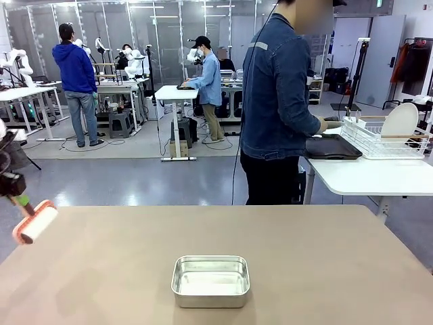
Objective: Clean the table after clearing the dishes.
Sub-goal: Place the Lint Roller back on top of the Airtight Container.
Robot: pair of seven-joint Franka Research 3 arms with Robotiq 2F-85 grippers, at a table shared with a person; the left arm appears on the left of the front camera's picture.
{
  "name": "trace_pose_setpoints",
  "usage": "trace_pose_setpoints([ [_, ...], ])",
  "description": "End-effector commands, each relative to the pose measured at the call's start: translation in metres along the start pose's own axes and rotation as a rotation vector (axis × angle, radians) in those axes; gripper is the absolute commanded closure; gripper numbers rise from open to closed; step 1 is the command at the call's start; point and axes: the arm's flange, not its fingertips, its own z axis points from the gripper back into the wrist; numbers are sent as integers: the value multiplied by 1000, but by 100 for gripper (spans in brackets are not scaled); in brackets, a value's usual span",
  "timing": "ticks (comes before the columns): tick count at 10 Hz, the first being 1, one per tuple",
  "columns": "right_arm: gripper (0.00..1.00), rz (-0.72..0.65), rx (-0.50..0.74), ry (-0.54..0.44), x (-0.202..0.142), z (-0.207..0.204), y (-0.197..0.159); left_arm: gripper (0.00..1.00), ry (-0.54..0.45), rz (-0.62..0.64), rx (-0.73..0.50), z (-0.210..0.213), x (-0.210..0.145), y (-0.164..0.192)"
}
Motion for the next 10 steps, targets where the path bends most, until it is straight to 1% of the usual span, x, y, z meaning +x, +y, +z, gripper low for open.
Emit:
trace_pose_setpoints([
  [1,0,12,11,-2,0,0,3,79,4,-267,66,41,37,-60],
  [2,0,12,11,-2,0,0,3,79,7,-445,81,56,51,-105],
  [3,0,12,11,-2,0,0,3,79,-12,-677,100,73,55,-156],
  [4,0,12,11,-2,0,0,3,79,-42,-838,73,84,58,-198],
  [6,0,12,11,-2,0,0,3,79,-17,-1139,7,82,65,-287],
  [7,0,12,11,-2,0,0,3,79,-14,-1294,-3,77,69,-335],
  [8,0,12,11,-2,0,0,3,79,-11,-1378,-22,68,72,-369],
  [9,0,12,11,-2,0,0,3,79,23,-1457,-42,55,72,-395],
  [10,0,12,11,-2,0,0,3,79,110,-1440,-186,17,61,-445],
])
